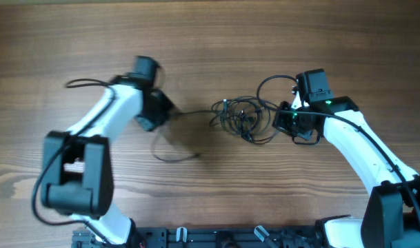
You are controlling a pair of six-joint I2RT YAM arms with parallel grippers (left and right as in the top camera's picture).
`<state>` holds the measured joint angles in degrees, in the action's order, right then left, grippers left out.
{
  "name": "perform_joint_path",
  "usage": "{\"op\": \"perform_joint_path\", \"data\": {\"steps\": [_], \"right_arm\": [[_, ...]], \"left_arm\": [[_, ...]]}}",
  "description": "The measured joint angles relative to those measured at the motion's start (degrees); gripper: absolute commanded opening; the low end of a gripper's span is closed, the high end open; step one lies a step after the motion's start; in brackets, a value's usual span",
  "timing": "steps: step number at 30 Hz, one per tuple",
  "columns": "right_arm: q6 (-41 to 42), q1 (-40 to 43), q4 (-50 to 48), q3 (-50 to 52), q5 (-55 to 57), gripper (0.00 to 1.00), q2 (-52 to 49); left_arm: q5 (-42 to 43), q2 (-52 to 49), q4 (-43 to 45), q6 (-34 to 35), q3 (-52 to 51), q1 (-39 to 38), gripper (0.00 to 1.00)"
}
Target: Untangle cables
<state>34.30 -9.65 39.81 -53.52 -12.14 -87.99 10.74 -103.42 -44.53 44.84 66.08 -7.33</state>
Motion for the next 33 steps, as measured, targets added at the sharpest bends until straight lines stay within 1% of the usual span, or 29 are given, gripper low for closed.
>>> {"op": "perform_joint_path", "data": {"steps": [3,7,13,17,18,19,21,23,24,25,27,29,33], "right_arm": [[0.00,0.37,0.31,0.00,2.62,0.04,0.00],[-0.02,0.33,0.31,0.00,2.78,0.04,0.00],[-0.02,0.31,0.90,0.00,1.88,0.04,0.00],[-0.02,-0.35,0.90,0.00,0.35,0.04,0.00],[-0.02,-0.33,0.90,0.00,0.33,0.04,0.00],[-0.02,-0.33,0.92,0.00,0.33,0.04,0.00],[-0.70,-0.24,0.81,0.00,-0.13,0.04,0.00],[-3.43,0.31,-1.25,0.00,-3.43,0.04,-0.04],[-5.90,0.50,-3.15,0.00,-7.45,0.04,-0.07],[-7.96,0.55,-4.39,0.00,-11.47,0.04,-0.09],[-10.27,0.52,-5.33,0.00,-16.24,0.04,-0.09],[-11.80,0.52,-5.44,0.00,-19.76,0.04,-0.09],[-13.20,0.52,-5.57,0.00,-22.51,0.04,-0.09]], "left_arm": [[0.20,4.07,0.26,-3.74,0.00,6.93,0.04],[1.20,9.79,3.89,-6.51,0.00,12.37,0.04],[2.82,20.33,11.34,-7.61,-0.02,20.59,0.04],[4.17,23.23,12.70,-7.67,-0.02,24.63,0.04],[4.20,23.23,12.39,-7.65,-0.02,24.83,0.06],[4.37,23.23,11.87,-7.63,-0.02,24.87,0.14],[4.57,23.23,11.02,-7.13,-0.02,24.48,0.42],[4.61,23.23,9.88,-7.19,0.00,23.65,0.58],[4.50,23.23,9.11,-7.39,-0.02,22.45,0.61],[4.57,23.23,8.41,-7.28,-0.02,20.15,0.55],[4.70,23.23,8.24,-8.66,-0.02,15.58,0.50],[4.83,23.23,8.04,-9.73,-0.02,12.24,0.50],[4.81,22.95,6.69,-10.34,-0.02,6.34,0.54]]}}
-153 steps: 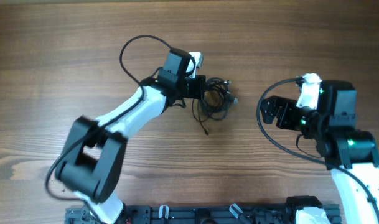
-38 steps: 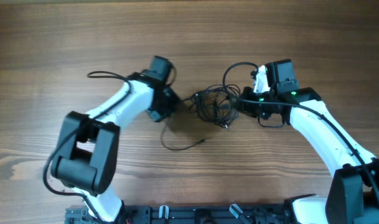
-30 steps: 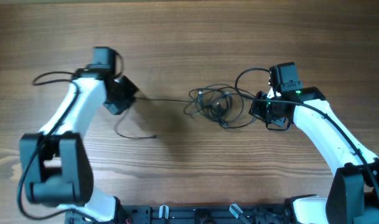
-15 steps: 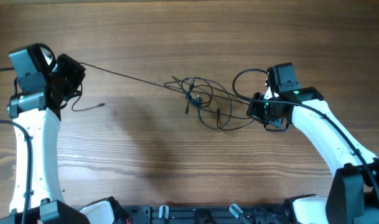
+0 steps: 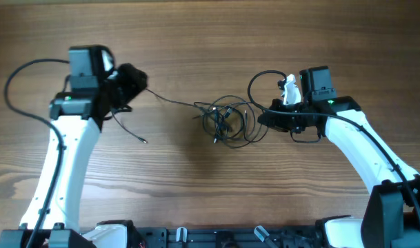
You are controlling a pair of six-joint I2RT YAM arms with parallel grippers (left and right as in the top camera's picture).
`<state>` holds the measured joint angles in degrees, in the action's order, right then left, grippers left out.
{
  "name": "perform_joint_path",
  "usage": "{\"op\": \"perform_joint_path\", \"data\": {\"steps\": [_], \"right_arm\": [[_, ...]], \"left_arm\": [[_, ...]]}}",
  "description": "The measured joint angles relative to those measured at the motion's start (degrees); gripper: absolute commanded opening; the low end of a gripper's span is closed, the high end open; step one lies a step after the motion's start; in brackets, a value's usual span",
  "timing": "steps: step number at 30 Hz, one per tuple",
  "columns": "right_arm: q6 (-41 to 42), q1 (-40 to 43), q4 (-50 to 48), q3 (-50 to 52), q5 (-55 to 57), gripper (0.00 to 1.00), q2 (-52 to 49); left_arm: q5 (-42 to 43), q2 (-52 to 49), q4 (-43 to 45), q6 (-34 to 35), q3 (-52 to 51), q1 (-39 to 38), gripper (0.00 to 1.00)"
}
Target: Untangle cables
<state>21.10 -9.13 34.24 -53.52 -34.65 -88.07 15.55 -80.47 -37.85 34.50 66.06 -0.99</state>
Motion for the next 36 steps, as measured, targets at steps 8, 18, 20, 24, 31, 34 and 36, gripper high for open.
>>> {"op": "perform_joint_path", "data": {"steps": [8,18,20,24,31,34,36], "right_arm": [[-0.44,0.00,-0.04,0.00,-1.31,0.04,0.00],[-0.44,0.00,-0.02,0.00,-1.36,0.04,0.00],[-0.44,0.00,-0.04,0.00,-1.36,0.04,0.00],[-0.44,0.00,-0.02,0.00,-1.33,0.04,0.00],[-0.44,0.00,0.28,0.00,-1.33,0.04,0.00],[-0.44,0.00,0.52,0.00,-0.63,0.04,0.00],[0.24,-0.02,1.64,0.00,1.88,0.04,0.00]], "left_arm": [[0.22,-10.12,-1.20,2.49,0.02,-16.85,0.55],[0.35,-20.33,5.09,26.77,0.00,-25.31,0.66],[-0.04,-20.44,7.39,28.63,0.00,-25.31,0.61],[-0.70,-21.49,7.54,29.90,0.02,-25.35,0.59],[-2.78,-24.39,7.67,30.51,0.02,-26.36,0.04],[-2.82,-24.33,7.10,29.16,0.02,-25.31,0.04],[-2.34,-23.91,6.95,26.51,0.02,-23.61,0.04]]}}
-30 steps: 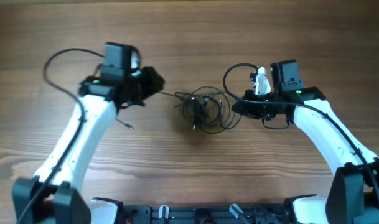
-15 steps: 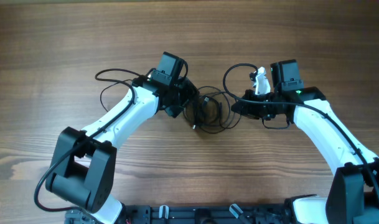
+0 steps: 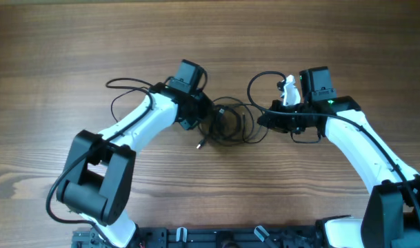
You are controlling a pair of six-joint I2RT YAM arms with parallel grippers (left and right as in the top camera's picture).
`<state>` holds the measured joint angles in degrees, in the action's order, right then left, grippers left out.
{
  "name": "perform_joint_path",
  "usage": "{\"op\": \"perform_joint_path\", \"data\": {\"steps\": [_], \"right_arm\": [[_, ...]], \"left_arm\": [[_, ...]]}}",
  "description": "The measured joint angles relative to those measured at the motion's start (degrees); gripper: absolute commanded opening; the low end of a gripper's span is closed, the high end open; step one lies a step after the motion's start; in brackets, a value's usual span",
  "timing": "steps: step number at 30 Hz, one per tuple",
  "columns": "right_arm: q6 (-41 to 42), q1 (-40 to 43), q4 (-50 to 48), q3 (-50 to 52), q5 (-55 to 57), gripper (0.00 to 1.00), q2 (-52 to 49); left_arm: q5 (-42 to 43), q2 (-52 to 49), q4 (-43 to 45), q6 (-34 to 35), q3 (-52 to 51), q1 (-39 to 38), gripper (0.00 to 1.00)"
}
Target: Untangle cables
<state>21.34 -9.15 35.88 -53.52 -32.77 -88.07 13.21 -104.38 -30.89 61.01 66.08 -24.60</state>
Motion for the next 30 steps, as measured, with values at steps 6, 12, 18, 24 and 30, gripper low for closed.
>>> {"op": "perform_joint_path", "data": {"steps": [6,12,18,24,30], "right_arm": [[5.46,-0.02,3.17,0.00,10.91,0.04,0.00],[6.75,-0.02,3.74,0.00,13.38,0.04,0.00],[6.91,-0.02,3.93,0.00,13.55,0.04,0.00],[-0.52,-0.02,0.85,0.00,2.82,0.04,0.00],[-10.99,-0.02,-2.93,0.00,-16.83,0.04,0.00]], "left_arm": [[5.79,9.42,-3.48,-14.62,0.00,12.24,0.04],[12.24,17.59,-6.62,-21.24,0.00,26.58,0.24],[17.77,17.73,-9.07,-22.43,0.00,31.23,0.62],[17.90,17.73,-9.40,-23.98,0.00,24.68,0.71],[14.99,16.48,-8.28,-27.65,0.00,13.90,0.86]]}}
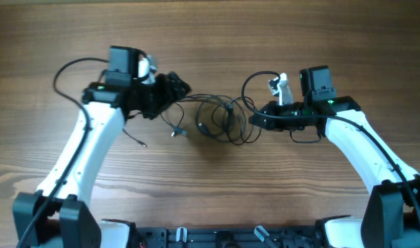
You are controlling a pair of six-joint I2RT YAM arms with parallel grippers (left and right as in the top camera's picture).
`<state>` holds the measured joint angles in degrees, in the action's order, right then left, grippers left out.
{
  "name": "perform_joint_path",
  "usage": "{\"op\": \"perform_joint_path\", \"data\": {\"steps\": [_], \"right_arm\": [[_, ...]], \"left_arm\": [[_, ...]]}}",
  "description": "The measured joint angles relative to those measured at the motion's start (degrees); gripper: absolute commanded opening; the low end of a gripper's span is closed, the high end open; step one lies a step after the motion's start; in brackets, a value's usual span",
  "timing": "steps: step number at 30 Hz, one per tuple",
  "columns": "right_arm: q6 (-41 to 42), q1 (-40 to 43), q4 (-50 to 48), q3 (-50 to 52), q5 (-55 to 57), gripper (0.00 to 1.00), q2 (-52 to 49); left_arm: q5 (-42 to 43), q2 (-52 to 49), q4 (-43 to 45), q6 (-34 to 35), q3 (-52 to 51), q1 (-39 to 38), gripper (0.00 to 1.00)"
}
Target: Untangle cables
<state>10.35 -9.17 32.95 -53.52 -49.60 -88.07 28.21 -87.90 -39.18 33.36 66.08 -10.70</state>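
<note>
A tangle of thin black cables (220, 120) lies at the table's centre in the overhead view, with loose loops and plug ends. One strand runs left from it into my left gripper (176, 88), which looks shut on that cable. A loose cable end (175, 131) dangles just below. My right gripper (256, 120) sits at the tangle's right edge, shut on a cable there. A large loop (254, 79) arcs up behind it to a white plug (278, 84).
Wooden table (210, 186) all around. Another thin black cable end (135, 138) lies below the left arm. The arms' own supply cables loop at the far left (65, 72). A dark rail runs along the table's front edge (210, 238).
My left gripper has moved left from the tangle's left edge, drawing a strand out with it. The tangle has spread a little. The right gripper has shifted slightly left.
At first both grippers stood at the tangle's sides, a strand stretched to the left one. Then the left gripper was far left with the strand pulled long. Then it was back at the tangle. Now it is left again, holding a strand taut.
</note>
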Motion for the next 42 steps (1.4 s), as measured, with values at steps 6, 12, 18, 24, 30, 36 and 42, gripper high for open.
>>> {"op": "perform_joint_path", "data": {"steps": [6,12,18,24,30,36,42], "right_arm": [[-3.74,0.00,-2.19,0.00,-10.32,0.04,0.00],[-3.93,0.00,-4.15,0.00,-15.34,0.04,0.00],[-0.68,0.00,-6.45,0.00,-15.91,0.04,0.00],[9.18,0.00,-4.13,0.00,-1.77,0.04,0.00],[14.25,0.00,-3.26,0.00,7.26,0.04,0.00],[14.99,0.00,-3.48,0.00,7.23,0.04,0.00],[15.15,0.00,-3.48,0.00,7.23,0.04,0.00]], "left_arm": [[-1.40,-6.01,3.96,-0.35,0.00,-7.04,0.92],[-1.81,-11.50,7.34,-0.74,0.00,-11.56,0.76],[-2.23,-13.49,8.63,-3.19,0.00,-14.91,0.56],[-2.21,-13.86,7.74,-4.81,0.00,-14.51,0.81],[1.18,-13.84,5.29,-8.41,0.00,-9.01,0.87],[8.09,-13.84,4.87,-16.04,0.00,-11.89,0.81],[5.03,-13.84,4.87,-19.41,0.00,-16.87,0.63]]}}
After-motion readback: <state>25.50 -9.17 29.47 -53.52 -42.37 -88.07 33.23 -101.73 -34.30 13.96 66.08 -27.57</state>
